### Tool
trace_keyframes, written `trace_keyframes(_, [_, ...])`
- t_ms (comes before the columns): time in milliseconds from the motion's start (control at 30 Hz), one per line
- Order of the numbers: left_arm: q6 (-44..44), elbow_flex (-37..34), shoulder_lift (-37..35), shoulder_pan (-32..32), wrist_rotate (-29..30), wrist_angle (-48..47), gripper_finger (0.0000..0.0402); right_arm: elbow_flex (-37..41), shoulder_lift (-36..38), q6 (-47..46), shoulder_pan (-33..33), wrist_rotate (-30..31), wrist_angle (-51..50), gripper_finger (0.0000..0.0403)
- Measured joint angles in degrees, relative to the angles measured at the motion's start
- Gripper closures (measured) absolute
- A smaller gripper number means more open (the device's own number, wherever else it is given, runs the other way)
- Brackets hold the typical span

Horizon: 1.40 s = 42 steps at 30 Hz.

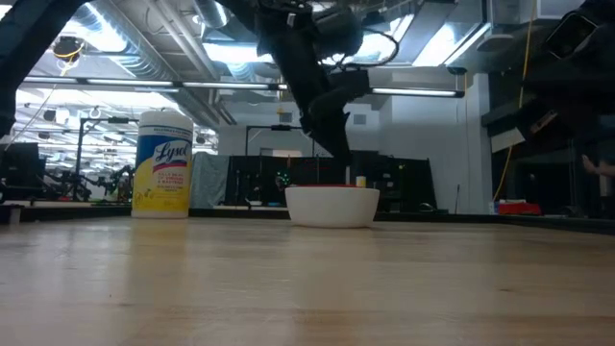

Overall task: Nest bowls inside each other
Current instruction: Stack the light blue bowl on the red bowl

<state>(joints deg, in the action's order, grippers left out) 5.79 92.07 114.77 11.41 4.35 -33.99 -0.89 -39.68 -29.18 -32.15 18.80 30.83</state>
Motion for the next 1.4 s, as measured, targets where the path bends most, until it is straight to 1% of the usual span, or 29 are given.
trace_keyframes(67, [-3.54, 0.05, -0.97, -0.82, -1.24, -1.56, 0.0396, 0.0, -0.1, -0.39, -0.61, 0.29, 0.0, 0.0373])
trace_keyframes(100, [-5.14, 0.12, -1.48, -1.37, -2.19, -4.23, 0.0393, 0.0, -0.14, -0.55, -0.99, 0.29, -0.04, 0.0373])
trace_keyframes(200, [-9.13, -0.78, -2.18, -5.63, -2.38, -18.43, 0.0382, 0.0, -0.96, -1.87, -2.4, 0.62, -0.11, 0.0373])
trace_keyframes(267, [-11.67, -4.38, -3.11, -9.95, -4.02, -26.37, 0.0377, 0.0, -1.92, -2.71, -3.84, 1.25, -0.12, 0.0373])
trace_keyframes(333, [-15.85, -9.34, -5.77, -14.71, -6.58, -27.54, 0.0373, 0.0, -3.23, -3.83, -5.36, 1.78, -0.27, 0.0373])
trace_keyframes(400, [-22.28, -14.47, -9.62, -20.45, -8.44, -25.77, 0.0371, 0.0, -4.71, -5.74, -6.8, 2.36, -0.01, 0.0373])
trace_keyframes(433, [-26.38, -16.77, -11.62, -23.69, -8.38, -23.93, 0.0371, 0.0, -5.5, -6.64, -7.52, 2.79, -0.04, 0.0373])
trace_keyframes(500, [-35.07, -19.88, -15.82, -30.51, -6.27, -21.34, 0.0374, 0.0, -6.88, -8.5, -8.77, 2.84, 0.3, 0.0373])
trace_keyframes(567, [-42.03, -21.01, -19.5, -36.93, -2.19, -21.77, 0.0378, 0.0, -8.1, -9.78, -9.66, 2.84, 1.02, 0.0373])
trace_keyframes(667, [-48.01, -21.31, -22.75, -45.24, 4.07, -23.16, 0.038, 0.0, -9.59, -10.46, -10.66, 2.94, 3.55, 0.0373])
trace_keyframes(733, [-52.55, -21.33, -23.66, -49.32, 6.24, -25.43, 0.0374, 0.0, -10.17, -10.46, -10.92, 3.19, 4.64, 0.0373])
trace_keyframes(767, [-54.36, -21.35, -23.7, -50.8, 6.31, -26.36, 0.0368, 0.0, -10.29, -10.44, -10.98, 3.27, 5.23, 0.0373])
trace_keyframes(833, [-55.85, -21.4, -23.19, -52.81, 6.6, -27.53, 0.0354, 0.0, -10.57, -10.39, -10.99, 3.28, 6.62, 0.0373])
trace_keyframes(967, [-55.09, -22.17, -20.92, -53.94, 6.44, -27.24, 0.0322, 0.0, -10.62, -10.26, -10.99, 4.52, 7.54, 0.0373])
trace_keyframes(1133, [-55.63, -25.94, -19.46, -53.81, 2.95, -23.23, 0.0288, 0.0, -10.62, -10.75, -10.99, 4.85, 7.9, 0.0373])
trace_keyframes(1233, [-55.69, -27.68, -19.37, -53.87, 1.54, -19.6, 0.0274, 0.0, -10.62, -11.12, -10.99, 5.23, 8.04, 0.0373])
trace_keyframes(1400, [-56.52, -28.84, -19.35, -53.85, 1.08, -17.15, 0.0261, 0.0, -10.62, -11.77, -10.99, 5.66, 8.1, 0.0373])
